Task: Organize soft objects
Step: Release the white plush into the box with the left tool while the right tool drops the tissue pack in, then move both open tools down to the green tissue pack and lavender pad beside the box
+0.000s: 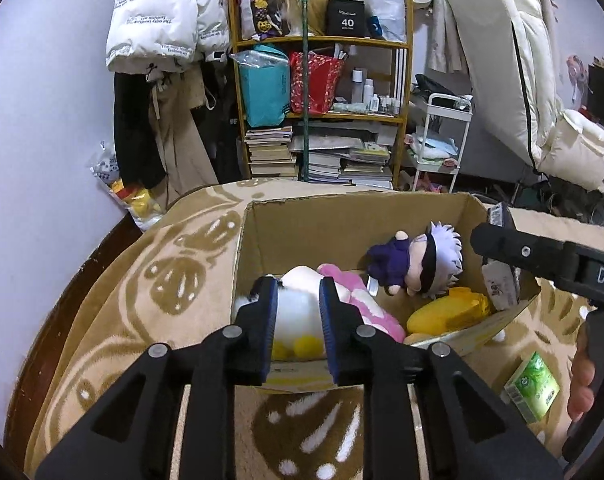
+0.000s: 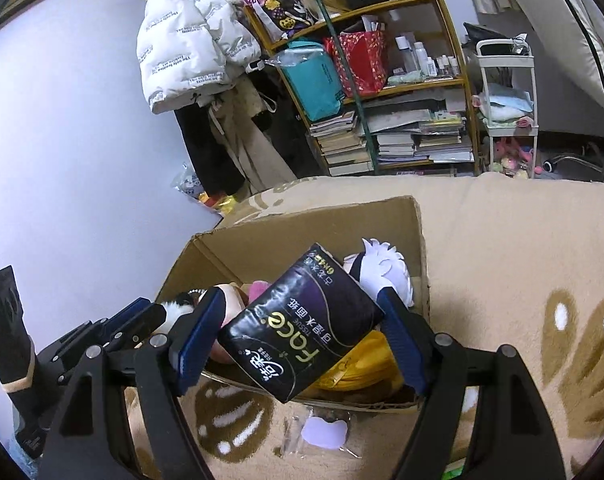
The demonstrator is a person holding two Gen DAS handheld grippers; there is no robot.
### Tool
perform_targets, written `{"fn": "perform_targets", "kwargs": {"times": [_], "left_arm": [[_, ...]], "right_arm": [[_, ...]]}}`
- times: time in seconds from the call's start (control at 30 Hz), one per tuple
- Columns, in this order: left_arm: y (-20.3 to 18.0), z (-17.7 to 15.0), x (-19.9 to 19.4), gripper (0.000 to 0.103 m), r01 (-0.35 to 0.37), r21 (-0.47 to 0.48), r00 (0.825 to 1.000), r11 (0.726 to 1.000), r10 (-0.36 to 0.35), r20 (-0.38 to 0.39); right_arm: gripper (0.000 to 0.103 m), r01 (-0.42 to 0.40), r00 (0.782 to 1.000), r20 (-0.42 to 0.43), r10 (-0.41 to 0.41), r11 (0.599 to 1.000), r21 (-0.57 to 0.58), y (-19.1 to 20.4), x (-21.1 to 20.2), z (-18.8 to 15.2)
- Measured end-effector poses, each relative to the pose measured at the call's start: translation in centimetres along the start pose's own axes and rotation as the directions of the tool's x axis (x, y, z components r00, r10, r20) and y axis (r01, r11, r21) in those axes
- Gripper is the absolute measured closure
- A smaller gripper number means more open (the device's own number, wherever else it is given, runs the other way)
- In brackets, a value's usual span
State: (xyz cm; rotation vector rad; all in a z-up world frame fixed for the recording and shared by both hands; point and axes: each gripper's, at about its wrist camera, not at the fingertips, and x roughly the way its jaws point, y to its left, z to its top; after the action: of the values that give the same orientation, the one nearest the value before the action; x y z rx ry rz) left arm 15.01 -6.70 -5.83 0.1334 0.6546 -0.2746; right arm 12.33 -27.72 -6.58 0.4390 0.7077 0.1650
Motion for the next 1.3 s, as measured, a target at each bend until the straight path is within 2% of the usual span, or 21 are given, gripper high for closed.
{"fn": "perform_targets", "kwargs": {"times": [0.2, 0.27, 0.4, 0.5, 0.57, 0.63, 0.93, 1.3], "left_arm": [[-0.4, -0.6, -1.2, 0.059, -0.006, 0.011, 1.0, 1.0, 0.006, 0.019], [-0.3, -0.7, -1.9, 0.046, -0.018, 0.013, 0.999, 1.0, 0.017, 0.038], [-0.1, -0.9, -2.8, 0.04, -0.018, 0.005, 0.999, 1.0, 0.018, 0.033], [0.2, -1.3, -3.7, 0.032, -0.007, -0.003, 0.999, 1.0, 0.007, 0.038], [0.2, -1.4, -4.3, 0.017, -0.007, 0.0, 0.999, 1.0, 0.007, 0.045], [0.1, -1.6, -5.0, 0.009, 0.0, -0.001, 0.999, 1.0, 0.0, 0.045], [-0.3, -3.0, -5.9, 0.006, 0.075, -0.003, 0.996, 0.997, -0.075, -0.037], [-1.3, -4.0, -7.6, 0.006, 0.105, 0.022, 0.993, 0.994, -0.103, -0.061]], "right_arm": [[0.014, 0.023, 1.0, 0.022, -0.022, 1.0, -0.015, 0.4, -0.6, 0.2], [0.013, 0.021, 0.999, 0.024, -0.021, 1.0, -0.011, 0.6, -0.9, 0.2], [0.004, 0.032, 0.998, 0.046, -0.032, 0.999, -0.016, 0.9, -2.4, -0.3], [0.0, 0.047, 0.997, 0.065, -0.046, 0.999, -0.017, 0.8, -3.7, -0.6], [0.0, 0.051, 0.997, 0.065, -0.051, 0.999, -0.002, 0.6, -4.5, -0.7], [0.0, 0.056, 0.997, 0.059, -0.057, 0.998, 0.013, 0.3, -5.4, -1.1], [0.0, 0.105, 0.993, 0.054, -0.107, 0.994, 0.04, -0.5, -9.8, -3.0], [0.0, 0.184, 0.983, 0.011, -0.185, 0.979, 0.086, -1.8, -12.2, -5.4]]}}
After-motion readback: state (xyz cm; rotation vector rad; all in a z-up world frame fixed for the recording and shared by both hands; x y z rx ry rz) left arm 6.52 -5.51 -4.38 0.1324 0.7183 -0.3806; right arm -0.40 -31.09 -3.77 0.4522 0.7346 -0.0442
